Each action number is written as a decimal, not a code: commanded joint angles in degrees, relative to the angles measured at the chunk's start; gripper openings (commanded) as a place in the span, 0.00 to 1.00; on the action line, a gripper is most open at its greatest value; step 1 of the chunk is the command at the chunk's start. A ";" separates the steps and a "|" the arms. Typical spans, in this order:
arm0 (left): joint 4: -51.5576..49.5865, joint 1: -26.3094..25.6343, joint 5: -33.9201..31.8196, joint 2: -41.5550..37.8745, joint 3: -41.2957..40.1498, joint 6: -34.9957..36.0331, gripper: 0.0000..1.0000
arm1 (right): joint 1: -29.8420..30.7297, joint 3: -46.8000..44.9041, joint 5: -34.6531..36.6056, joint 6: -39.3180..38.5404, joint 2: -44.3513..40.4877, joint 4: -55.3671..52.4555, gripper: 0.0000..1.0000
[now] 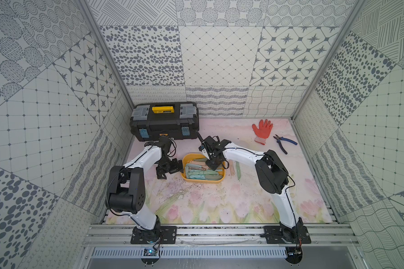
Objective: Take the fruit knife out of the storage box
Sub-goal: Pick up the fruit knife from the storage box.
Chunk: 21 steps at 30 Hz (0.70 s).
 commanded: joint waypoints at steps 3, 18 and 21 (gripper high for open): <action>-0.99 0.47 -0.22 0.36 0.69 -0.43 0.98 | 0.08 -0.03 0.12 -0.49 -0.24 0.72 0.37; -1.14 0.41 -0.39 0.22 0.66 -0.43 0.98 | 0.05 -0.47 -1.18 -0.42 -3.00 2.05 0.24; -1.15 0.42 -0.44 0.27 0.75 -0.43 0.98 | 0.05 -0.60 -1.17 -0.28 -3.86 1.78 0.23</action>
